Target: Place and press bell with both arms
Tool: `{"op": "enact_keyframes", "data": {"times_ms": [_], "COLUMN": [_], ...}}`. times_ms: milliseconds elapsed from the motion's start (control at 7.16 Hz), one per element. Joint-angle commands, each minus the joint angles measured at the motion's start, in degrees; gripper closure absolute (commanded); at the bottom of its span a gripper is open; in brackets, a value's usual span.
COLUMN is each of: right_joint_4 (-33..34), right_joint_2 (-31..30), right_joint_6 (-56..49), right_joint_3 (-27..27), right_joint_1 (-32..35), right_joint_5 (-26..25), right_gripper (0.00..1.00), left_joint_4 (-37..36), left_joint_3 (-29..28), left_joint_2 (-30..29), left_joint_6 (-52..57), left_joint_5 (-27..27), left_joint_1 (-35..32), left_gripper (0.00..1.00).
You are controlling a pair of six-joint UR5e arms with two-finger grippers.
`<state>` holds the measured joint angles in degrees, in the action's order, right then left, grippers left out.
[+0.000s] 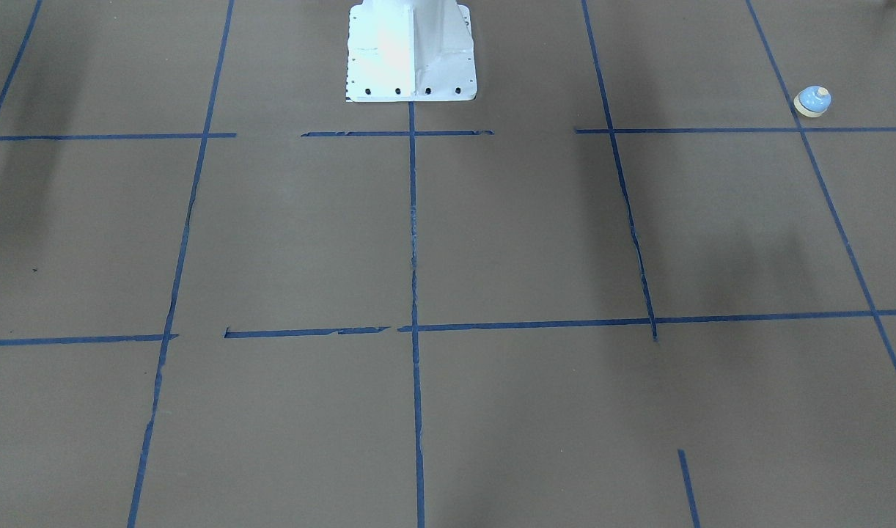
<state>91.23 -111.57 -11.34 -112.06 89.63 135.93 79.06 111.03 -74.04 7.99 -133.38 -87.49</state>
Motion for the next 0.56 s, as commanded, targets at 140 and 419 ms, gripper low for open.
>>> {"op": "enact_keyframes", "data": {"times_ms": [140,419], "right_joint_4": [-0.1,0.0], "right_joint_2": [0.1,0.0], "right_joint_6": [0.0,0.0], "right_joint_3": [0.2,0.1], "right_joint_1": [0.0,0.0], "right_joint_5": [0.1,0.3], "right_gripper": [0.00,0.00], "left_joint_4": [0.6,0.7], "left_joint_3": [0.2,0.3], "left_joint_2": [1.1,1.3], "left_joint_6": [3.7,3.8], "left_joint_5": [0.4,0.5], "left_joint_1": [0.0,-0.1], "left_gripper": [0.00,0.00]}}
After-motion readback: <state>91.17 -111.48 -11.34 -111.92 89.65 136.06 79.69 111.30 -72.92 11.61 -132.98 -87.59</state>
